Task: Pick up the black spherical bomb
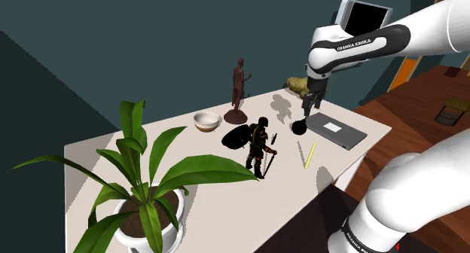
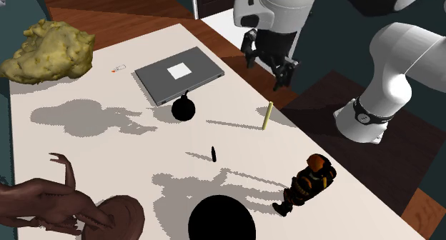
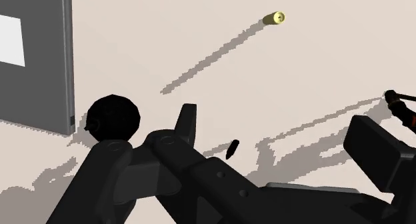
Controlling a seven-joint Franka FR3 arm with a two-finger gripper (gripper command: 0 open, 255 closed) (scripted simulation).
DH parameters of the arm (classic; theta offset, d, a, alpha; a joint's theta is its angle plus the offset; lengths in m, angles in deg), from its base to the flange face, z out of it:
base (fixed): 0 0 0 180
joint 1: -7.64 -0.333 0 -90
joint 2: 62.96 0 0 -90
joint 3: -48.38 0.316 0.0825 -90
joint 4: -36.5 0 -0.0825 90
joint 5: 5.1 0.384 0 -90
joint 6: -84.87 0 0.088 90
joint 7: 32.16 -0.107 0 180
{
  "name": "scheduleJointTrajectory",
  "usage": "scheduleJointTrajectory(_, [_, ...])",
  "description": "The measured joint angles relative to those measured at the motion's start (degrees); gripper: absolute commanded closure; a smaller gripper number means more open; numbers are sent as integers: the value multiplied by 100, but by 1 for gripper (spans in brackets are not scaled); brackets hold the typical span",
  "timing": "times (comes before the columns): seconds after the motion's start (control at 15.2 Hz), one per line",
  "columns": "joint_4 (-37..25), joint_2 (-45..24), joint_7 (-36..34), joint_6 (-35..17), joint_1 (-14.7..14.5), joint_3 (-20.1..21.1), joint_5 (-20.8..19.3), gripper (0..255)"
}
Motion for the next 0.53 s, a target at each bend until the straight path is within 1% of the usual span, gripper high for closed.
scheduleJointTrajectory(0.2, [-160,-521,292,-443,21,-281,41,0])
scheduleJointTrajectory(0.53, [-707,-1608,953,-1094,49,-730,392,0])
